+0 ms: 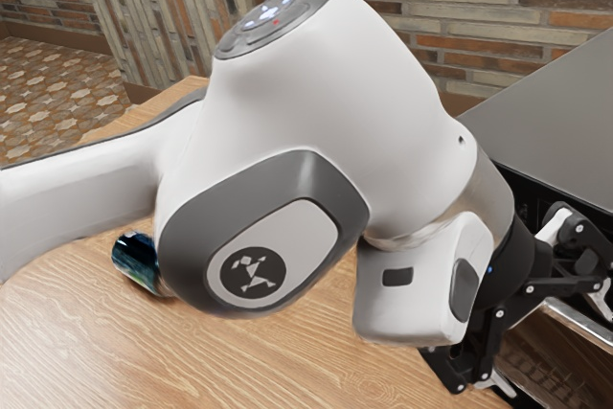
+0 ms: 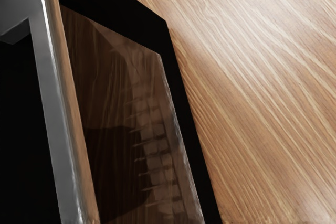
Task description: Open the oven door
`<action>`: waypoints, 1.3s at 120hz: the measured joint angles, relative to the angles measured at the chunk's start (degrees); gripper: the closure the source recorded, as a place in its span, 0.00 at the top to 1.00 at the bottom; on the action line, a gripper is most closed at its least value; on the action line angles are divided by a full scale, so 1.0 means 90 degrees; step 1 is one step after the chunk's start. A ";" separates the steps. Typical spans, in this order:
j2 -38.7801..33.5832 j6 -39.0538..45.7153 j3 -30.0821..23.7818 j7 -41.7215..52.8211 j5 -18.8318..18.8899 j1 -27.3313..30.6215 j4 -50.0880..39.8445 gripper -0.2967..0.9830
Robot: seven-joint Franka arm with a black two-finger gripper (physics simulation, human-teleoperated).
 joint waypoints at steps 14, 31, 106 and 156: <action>0.0099 0.0030 0.0016 0.0007 0.0006 -0.0007 -0.0028 0.77; 0.0229 0.0090 0.0017 0.0015 0.0036 -0.0018 -0.0015 0.77; -0.4510 -0.1005 -0.0149 -0.0189 0.0909 0.1423 0.0422 0.72; 0.1281 -0.3899 0.1656 -0.4689 0.0617 0.3202 0.2861 0.76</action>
